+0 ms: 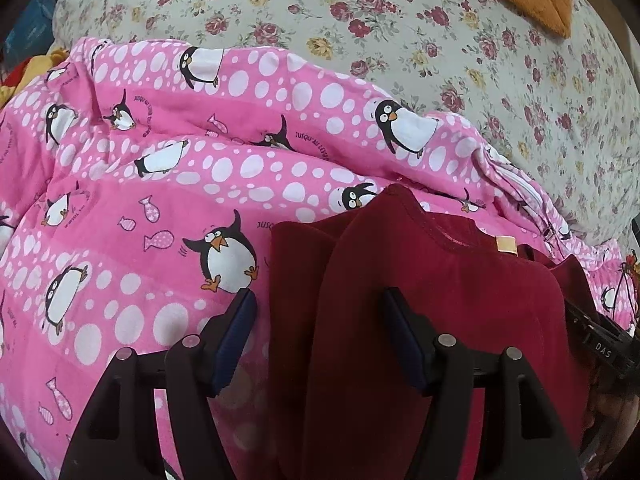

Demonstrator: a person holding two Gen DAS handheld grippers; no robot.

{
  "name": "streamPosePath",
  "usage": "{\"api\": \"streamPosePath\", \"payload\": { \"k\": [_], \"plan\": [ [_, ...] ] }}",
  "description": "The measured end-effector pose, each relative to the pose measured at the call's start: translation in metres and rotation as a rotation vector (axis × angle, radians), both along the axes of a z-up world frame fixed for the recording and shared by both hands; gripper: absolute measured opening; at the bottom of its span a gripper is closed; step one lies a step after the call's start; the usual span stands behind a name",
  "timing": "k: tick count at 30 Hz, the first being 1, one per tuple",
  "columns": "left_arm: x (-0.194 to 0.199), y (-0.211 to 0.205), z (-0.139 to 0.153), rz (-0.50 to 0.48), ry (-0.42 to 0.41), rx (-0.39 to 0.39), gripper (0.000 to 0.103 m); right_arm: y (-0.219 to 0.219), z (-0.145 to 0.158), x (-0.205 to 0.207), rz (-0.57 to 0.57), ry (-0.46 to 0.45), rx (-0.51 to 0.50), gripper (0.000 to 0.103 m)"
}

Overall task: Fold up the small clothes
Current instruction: 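Lower the hem onto the collar and open both grippers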

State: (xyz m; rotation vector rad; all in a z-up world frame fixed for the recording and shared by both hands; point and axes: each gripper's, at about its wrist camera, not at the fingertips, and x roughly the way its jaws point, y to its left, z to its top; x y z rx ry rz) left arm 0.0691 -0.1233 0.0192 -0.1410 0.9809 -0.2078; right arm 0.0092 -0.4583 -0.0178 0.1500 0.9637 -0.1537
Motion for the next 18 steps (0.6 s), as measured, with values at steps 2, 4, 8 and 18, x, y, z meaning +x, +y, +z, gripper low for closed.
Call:
{"api": "streamPosePath", "payload": {
  "k": [2, 4, 8, 18],
  "plan": [
    [0.0002, 0.0, 0.0, 0.0, 0.0, -0.001, 0.058, 0.0011, -0.0003, 0.0006, 0.0, -0.002, 0.002, 0.072],
    [0.0008, 0.0001, -0.0002, 0.001, 0.001, -0.004, 0.058, 0.0026, -0.001, 0.002, -0.001, -0.003, 0.006, 0.072],
    [0.0008, 0.0006, -0.0007, 0.002, 0.001, -0.008, 0.058, 0.0015, -0.0014, 0.0011, 0.0, -0.004, 0.003, 0.073],
    [0.0009, 0.0005, -0.0008, 0.001, 0.0, -0.008, 0.058, 0.002, -0.0014, 0.0006, 0.001, -0.002, -0.008, 0.074]
  ]
}}
